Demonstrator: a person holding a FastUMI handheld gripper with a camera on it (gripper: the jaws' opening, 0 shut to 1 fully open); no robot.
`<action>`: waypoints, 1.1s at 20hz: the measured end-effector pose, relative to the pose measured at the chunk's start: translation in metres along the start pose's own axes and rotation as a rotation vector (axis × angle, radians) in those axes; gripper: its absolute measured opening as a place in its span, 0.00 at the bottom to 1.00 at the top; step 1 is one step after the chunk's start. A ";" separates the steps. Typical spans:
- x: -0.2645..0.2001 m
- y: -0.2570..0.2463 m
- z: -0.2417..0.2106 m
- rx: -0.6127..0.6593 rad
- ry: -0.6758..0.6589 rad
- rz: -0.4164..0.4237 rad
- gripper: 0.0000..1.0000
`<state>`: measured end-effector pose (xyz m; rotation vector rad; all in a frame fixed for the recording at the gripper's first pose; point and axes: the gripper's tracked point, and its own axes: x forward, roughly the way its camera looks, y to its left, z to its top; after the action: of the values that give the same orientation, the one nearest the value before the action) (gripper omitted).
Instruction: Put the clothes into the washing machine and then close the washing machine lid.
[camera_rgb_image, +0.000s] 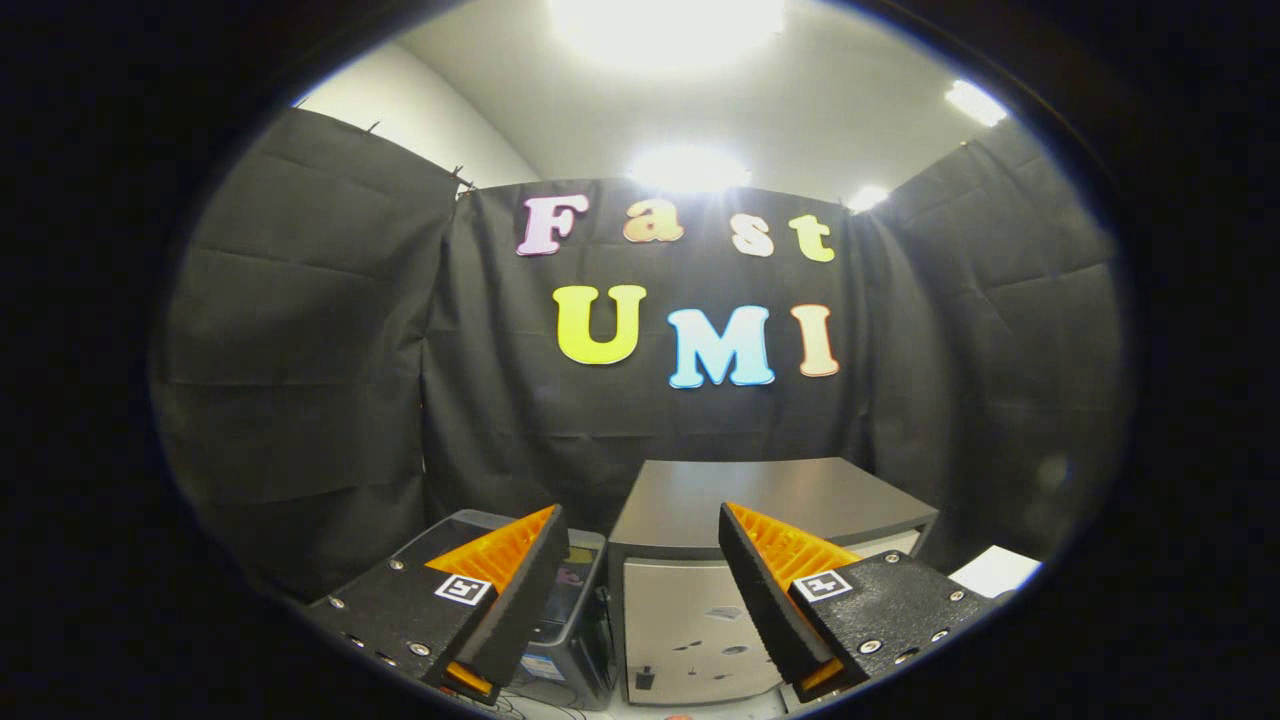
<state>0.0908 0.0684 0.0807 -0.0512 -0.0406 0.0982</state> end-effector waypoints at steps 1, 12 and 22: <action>-0.005 -0.010 0.001 0.000 -0.002 -0.012 0.94; -0.035 -0.072 -0.003 0.011 0.001 -0.079 0.94; -0.033 -0.078 -0.004 0.018 0.001 -0.068 0.94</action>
<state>0.0656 -0.0127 0.0800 -0.0316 -0.0403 0.0306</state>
